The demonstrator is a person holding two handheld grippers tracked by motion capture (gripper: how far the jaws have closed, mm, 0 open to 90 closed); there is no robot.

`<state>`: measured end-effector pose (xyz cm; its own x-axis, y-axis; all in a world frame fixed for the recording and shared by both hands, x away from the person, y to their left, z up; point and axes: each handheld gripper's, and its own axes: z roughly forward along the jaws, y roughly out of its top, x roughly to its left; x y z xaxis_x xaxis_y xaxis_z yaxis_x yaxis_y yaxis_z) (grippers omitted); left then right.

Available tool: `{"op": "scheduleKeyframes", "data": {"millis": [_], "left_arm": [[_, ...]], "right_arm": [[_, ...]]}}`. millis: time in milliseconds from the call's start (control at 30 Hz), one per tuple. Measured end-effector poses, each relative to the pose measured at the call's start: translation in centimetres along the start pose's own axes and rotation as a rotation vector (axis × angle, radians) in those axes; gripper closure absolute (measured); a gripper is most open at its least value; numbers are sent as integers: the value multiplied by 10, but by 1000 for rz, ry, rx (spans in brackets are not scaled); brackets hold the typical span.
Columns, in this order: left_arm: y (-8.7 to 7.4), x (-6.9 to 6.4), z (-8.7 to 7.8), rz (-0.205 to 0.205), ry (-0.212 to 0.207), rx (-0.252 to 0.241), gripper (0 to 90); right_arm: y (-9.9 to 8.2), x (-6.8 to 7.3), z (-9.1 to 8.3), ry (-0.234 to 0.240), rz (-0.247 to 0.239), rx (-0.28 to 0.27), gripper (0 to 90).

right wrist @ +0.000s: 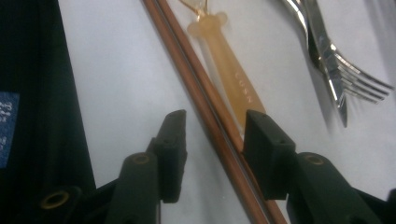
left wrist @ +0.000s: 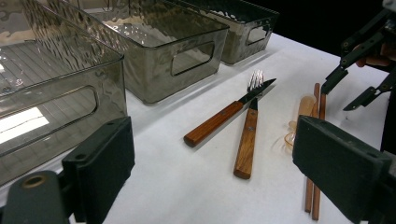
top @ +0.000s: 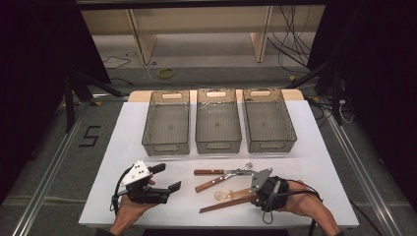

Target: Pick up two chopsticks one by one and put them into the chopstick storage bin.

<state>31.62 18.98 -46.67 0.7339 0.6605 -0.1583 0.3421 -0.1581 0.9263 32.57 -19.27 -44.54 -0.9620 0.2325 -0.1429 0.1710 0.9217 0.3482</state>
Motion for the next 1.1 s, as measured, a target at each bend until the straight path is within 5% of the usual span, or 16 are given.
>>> {"op": "scheduleKeyframes", "data": {"millis": [867,1100], "left_arm": [[-1,-2,2,11,-22,19,124],[-1,-2,3,15,-28,26,125]], "right_arm": [[8,0,15,77,-132,202,792],[9,2,14,98,-185,212,839]]}}
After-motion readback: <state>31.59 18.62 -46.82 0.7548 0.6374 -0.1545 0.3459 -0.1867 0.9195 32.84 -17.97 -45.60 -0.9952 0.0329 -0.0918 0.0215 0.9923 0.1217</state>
